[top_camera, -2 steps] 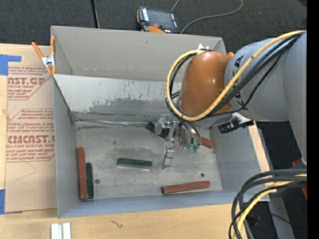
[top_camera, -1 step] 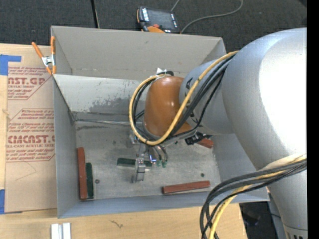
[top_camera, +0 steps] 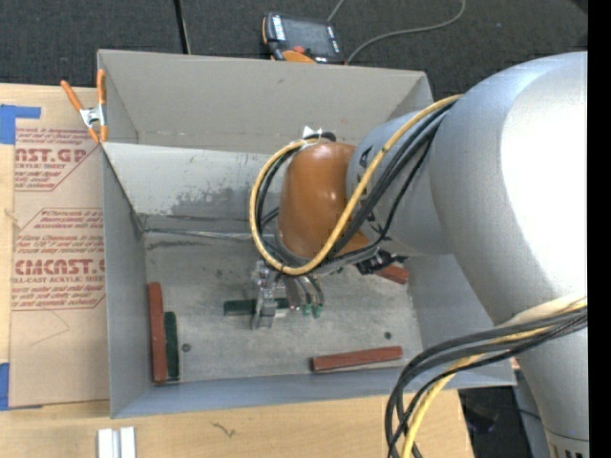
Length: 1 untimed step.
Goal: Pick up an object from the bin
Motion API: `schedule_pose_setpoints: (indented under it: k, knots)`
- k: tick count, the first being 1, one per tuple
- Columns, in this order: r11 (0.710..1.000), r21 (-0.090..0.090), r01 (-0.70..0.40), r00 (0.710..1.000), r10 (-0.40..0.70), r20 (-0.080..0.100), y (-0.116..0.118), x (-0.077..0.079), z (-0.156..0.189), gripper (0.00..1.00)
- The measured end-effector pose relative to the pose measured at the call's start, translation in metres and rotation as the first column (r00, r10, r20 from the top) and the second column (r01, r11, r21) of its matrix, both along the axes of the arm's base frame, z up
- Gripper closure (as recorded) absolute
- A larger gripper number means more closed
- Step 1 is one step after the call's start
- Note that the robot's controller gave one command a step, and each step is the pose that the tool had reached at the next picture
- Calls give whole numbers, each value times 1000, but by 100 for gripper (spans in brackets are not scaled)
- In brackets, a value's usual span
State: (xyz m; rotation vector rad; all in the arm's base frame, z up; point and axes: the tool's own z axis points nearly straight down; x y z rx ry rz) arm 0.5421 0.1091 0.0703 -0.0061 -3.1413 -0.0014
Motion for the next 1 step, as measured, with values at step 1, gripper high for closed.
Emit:
schedule_pose_setpoints:
  k: [1]
  knots:
    - [999,2,-40,999,40,10,13,1,132,100]
